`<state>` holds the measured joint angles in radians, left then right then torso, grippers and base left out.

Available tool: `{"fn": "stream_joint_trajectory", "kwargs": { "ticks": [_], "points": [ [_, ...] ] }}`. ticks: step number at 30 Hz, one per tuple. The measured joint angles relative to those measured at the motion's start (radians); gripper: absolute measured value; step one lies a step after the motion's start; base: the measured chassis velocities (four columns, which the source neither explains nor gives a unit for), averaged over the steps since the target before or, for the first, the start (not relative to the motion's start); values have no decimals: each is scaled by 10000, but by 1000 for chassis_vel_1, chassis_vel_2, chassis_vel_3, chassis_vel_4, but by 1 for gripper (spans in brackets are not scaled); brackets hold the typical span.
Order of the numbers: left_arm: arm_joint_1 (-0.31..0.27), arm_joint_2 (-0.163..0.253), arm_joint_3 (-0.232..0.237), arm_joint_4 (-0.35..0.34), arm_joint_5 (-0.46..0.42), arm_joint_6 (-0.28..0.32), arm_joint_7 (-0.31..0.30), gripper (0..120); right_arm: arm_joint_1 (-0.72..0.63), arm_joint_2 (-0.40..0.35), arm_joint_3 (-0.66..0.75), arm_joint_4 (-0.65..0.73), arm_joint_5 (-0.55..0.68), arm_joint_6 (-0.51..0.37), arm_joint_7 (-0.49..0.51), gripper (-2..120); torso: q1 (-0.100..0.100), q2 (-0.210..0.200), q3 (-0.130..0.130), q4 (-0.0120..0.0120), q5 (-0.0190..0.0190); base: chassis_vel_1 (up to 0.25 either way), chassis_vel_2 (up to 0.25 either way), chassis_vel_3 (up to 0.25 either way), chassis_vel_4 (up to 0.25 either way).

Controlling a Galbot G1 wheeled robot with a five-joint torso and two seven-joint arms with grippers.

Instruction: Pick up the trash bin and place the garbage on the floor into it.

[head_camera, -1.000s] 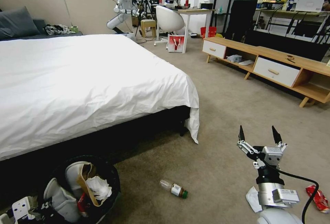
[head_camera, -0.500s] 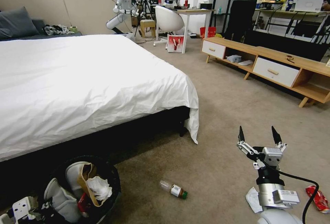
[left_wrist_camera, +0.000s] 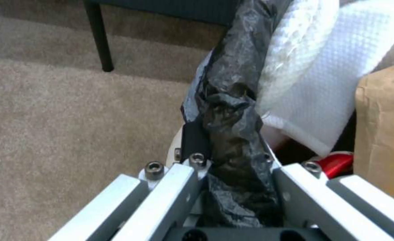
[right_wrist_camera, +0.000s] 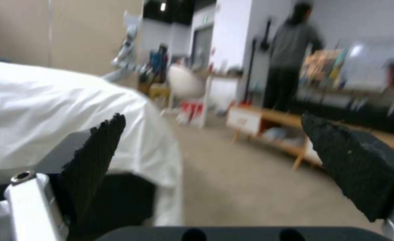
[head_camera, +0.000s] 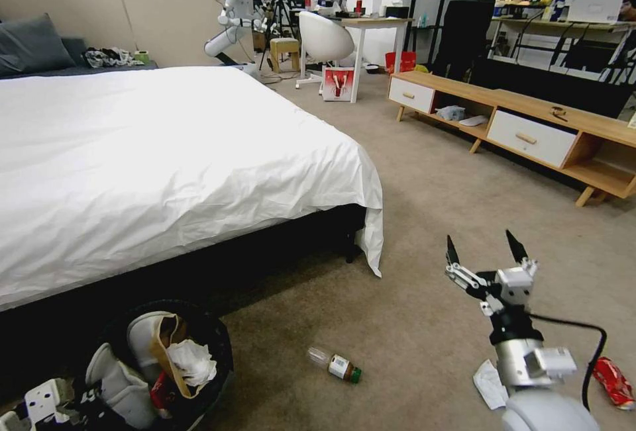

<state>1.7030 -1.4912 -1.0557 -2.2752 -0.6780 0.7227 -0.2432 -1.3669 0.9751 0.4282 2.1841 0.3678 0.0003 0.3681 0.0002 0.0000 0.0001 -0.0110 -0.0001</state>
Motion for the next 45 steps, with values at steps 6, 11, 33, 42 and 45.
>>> {"fn": "stream_joint_trajectory", "kwargs": {
  "ticks": [6,11,33,42,45],
  "points": [
    [4,-79,-1,-8,113,3,29,3,2099,-633,-1554,-39,2382,-1391,991,100,-1,0,0,6,2,0,0,0,0],
    [-82,-84,18,22,152,31,36,3,3340,-829,-2302,-175,4182,-2261,1236,100,0,0,1,6,3,0,0,0,0],
    [-409,127,261,379,146,118,75,3,8456,-846,-7507,-2525,9024,-7472,364,100,0,-1,1,0,0,0,0,0,0],
    [-406,125,111,447,121,94,142,3,8953,-500,-9367,-3644,7077,-7446,-911,100,0,0,1,0,0,0,0,0,0],
    [-413,117,89,461,121,83,156,3,9110,-425,-9939,-4003,6576,-7426,-1162,100,0,0,1,0,0,0,0,0,0]
  ]
}}
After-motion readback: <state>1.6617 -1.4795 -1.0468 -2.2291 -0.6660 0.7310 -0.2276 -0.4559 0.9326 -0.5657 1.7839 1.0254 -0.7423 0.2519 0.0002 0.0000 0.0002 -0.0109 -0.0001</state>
